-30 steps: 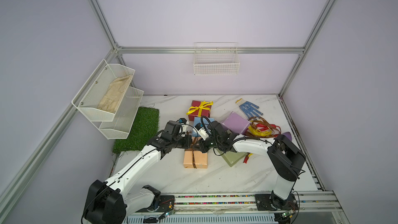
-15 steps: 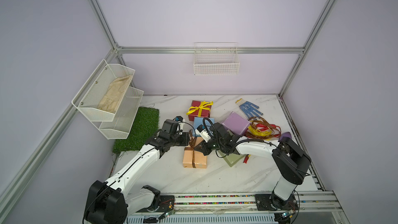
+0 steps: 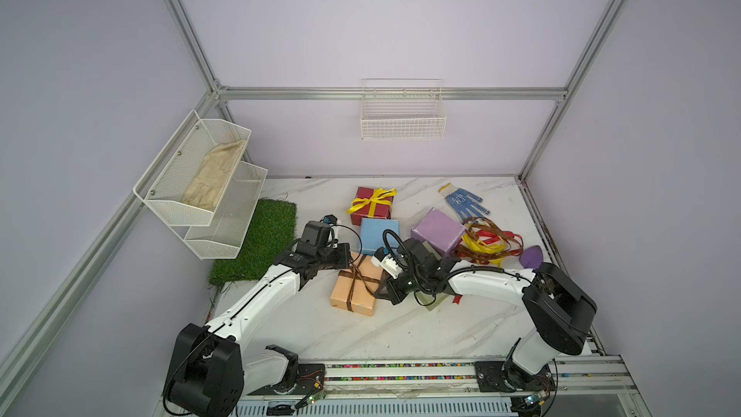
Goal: Untie the ribbon bows on the gift boxes
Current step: Untie the ribbon from the gift box.
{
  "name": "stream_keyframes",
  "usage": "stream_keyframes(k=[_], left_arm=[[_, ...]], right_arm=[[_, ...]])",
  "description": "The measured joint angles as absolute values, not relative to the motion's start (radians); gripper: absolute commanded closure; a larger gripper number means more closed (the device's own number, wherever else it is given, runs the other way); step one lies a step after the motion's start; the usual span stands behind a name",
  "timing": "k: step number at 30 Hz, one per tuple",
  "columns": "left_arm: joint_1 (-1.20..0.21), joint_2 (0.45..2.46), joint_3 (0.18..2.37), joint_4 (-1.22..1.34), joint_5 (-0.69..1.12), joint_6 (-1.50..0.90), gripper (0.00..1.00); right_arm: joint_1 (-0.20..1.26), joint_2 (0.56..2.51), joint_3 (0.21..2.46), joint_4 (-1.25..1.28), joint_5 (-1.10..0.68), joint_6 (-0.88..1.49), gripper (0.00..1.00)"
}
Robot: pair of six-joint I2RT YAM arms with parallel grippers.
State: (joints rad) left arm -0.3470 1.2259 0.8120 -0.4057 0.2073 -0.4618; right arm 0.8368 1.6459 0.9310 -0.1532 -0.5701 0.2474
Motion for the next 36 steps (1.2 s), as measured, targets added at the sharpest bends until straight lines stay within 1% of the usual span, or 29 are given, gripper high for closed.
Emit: stream_keyframes(k=[1, 4, 6, 8, 9, 11, 13, 16, 18, 26, 36], left_arm=[[-0.347, 1.226, 0.807, -0.405, 0.209, -0.462, 1.0], [-0.347, 1.226, 0.798, -0.405, 0.209, -0.462, 1.0], [-0.344, 1.224, 0.796, -0.402, 0.21, -0.462, 1.0], [-0.341, 1.221, 0.795, -0.4, 0.217, -0.461, 1.0], [-0.34, 1.22, 0.794, -0.399, 0.222, -0.461, 1.0], [-0.34, 1.217, 0.794, -0.397, 0.234, -0.461, 1.0], [-0.34, 1.213, 0.794, -0.397, 0.247, -0.461, 1.0], [-0.34, 1.204, 0.794, -0.396, 0.266, -0.461, 1.0], [-0.34, 1.191, 0.794, -0.396, 0.278, -0.461, 1.0], [-0.34, 1.128, 0.794, -0.396, 0.32, -0.461, 1.0], [-0.34, 1.121, 0.794, -0.396, 0.369, -0.461, 1.0]], right_arm=[[0.837, 1.64, 0.933, -0.17, -0.574, 0.24, 0.9], [0.838, 1.624, 0.96, -0.238, -0.573, 0.206, 0.61], [0.838, 1.613, 0.984, -0.276, -0.562, 0.183, 0.48], [0.839, 1.602, 1.014, -0.312, -0.546, 0.162, 0.41], [0.839, 1.598, 1.028, -0.323, -0.538, 0.152, 0.39], [0.839, 1.594, 1.063, -0.339, -0.514, 0.134, 0.4], [0.839, 1.596, 1.1, -0.342, -0.484, 0.126, 0.47], [0.839, 1.629, 1.171, -0.329, -0.452, 0.125, 0.61], [0.839, 1.669, 1.208, -0.297, -0.442, 0.126, 0.65], [0.839, 1.829, 1.235, -0.209, -0.43, 0.176, 0.7], [0.839, 1.81, 1.208, -0.119, -0.408, 0.163, 0.78]])
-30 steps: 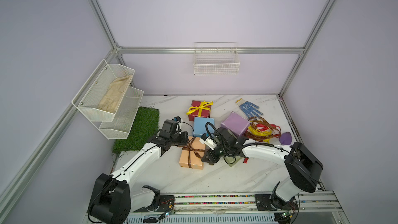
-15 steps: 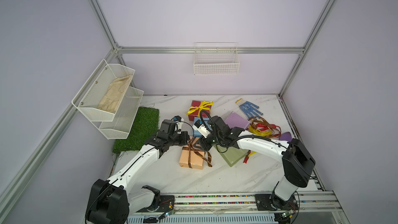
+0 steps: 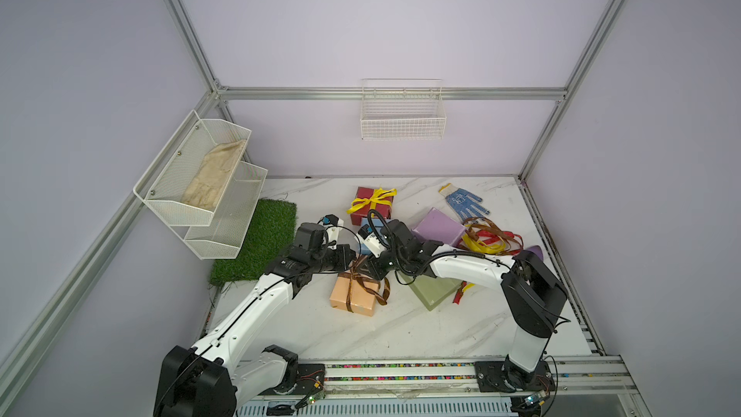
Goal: Untie the ribbon bows on the gift boxes
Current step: Untie the ribbon from the gift box.
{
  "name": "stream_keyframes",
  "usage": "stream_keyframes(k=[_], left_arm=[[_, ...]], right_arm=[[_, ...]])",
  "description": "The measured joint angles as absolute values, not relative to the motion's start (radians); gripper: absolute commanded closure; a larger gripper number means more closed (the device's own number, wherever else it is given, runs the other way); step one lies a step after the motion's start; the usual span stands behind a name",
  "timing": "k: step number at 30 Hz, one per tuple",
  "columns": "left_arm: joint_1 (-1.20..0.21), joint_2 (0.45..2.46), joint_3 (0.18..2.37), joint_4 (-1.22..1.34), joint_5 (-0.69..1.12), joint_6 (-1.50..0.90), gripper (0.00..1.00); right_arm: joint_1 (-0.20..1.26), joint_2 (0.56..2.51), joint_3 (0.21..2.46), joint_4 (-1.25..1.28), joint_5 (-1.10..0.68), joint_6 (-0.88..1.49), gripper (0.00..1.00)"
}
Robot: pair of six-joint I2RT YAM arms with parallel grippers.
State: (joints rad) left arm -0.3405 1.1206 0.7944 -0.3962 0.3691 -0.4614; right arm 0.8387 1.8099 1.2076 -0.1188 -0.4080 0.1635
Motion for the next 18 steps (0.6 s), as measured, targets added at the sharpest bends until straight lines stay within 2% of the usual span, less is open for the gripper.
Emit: stream_keyframes(k=[8, 14, 18], left_arm=[[-0.34, 1.081, 0.794, -0.398, 0.363, -0.462, 1.0], [-0.34, 1.065, 0.79, -0.403, 0.345, -0.464, 1.0], [-0.34, 1.065, 0.787, -0.411, 0.336, -0.469, 1.0]], right_arm=[[0.831, 1.805, 1.204, -0.086, -0.45, 0.115, 0.71], [0.83, 1.799, 1.189, -0.046, -0.513, 0.11, 0.72], [0.83, 1.779, 1.174, -0.03, -0.527, 0.11, 0.76]])
